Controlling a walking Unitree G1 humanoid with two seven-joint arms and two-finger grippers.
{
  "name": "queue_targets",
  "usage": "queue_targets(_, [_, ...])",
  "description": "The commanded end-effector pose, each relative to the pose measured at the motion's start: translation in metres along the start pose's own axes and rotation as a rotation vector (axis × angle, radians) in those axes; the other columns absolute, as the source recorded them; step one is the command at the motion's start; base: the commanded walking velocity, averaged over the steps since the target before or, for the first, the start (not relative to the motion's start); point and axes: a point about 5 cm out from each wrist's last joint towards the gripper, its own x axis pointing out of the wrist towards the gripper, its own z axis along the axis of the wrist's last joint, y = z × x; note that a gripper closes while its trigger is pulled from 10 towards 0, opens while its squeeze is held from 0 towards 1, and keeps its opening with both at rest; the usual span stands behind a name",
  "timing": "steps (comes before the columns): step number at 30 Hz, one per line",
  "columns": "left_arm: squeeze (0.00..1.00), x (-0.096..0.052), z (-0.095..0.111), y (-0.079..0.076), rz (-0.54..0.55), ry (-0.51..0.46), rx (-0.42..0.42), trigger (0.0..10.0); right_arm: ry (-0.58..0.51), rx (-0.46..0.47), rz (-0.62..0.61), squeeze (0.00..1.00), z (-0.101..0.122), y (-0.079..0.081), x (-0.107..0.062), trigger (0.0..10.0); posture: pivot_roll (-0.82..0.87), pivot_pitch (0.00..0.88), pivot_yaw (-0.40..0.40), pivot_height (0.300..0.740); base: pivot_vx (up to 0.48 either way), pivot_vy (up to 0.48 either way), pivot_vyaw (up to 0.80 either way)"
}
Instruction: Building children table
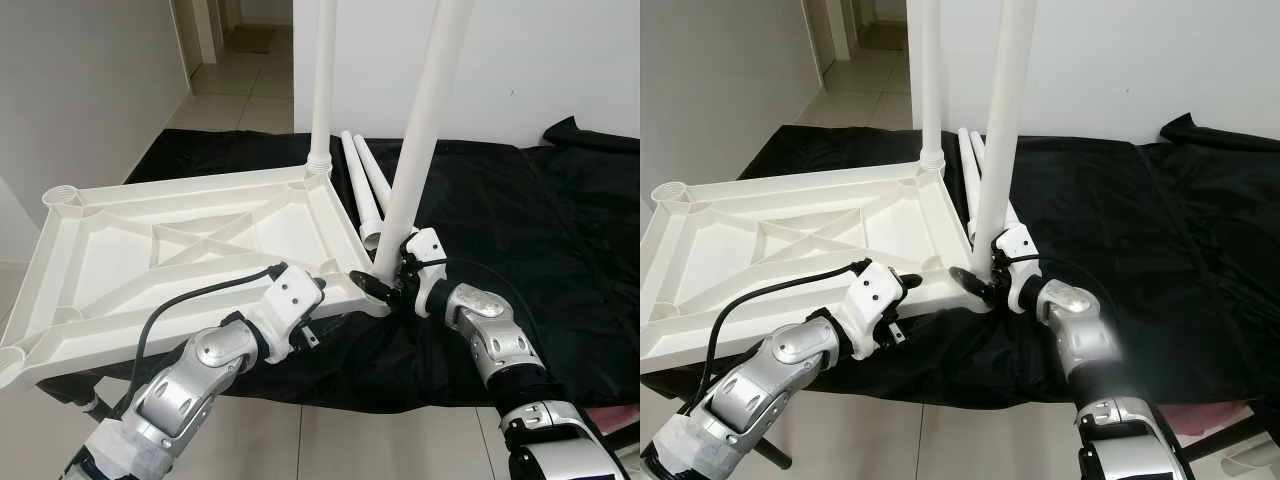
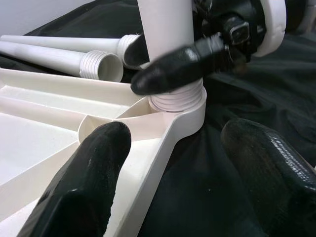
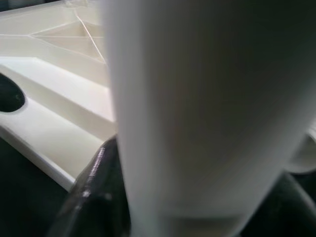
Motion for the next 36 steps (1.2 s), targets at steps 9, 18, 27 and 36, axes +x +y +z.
queue_targets(9, [0.00, -0.002, -0.002, -0.007, -0.085, 0.015, -0.001, 10.0, 0.017, 0.152, -0.014, 0.00, -0.025, 0.003, -0.013, 10.0, 0.01, 0.020, -0.004, 0.740, 0.000, 0.000, 0.00])
queue_targets(18, [0.00, 0.002, -0.001, -0.007, -0.086, 0.009, -0.007, 10.0, 0.004, 0.166, -0.188, 0.00, -0.029, 0.010, -0.011, 10.0, 0.00, 0.028, 0.002, 0.740, 0.000, 0.000, 0.00])
queue_targets(27, [0.00, 0.002, -0.002, -0.008, -0.089, 0.011, -0.009, 10.0, 0.035, 0.196, -0.424, 0.00, -0.029, 0.012, -0.007, 10.0, -0.01, 0.031, 0.007, 0.740, 0.000, 0.000, 0.00])
queue_targets(36, [0.00, 0.003, -0.001, -0.006, -0.084, 0.012, -0.008, 10.0, 0.051, 0.299, -0.733, 0.00, -0.026, 0.034, 0.005, 10.0, -0.01, 0.029, 0.008, 0.740, 0.000, 0.000, 0.00])
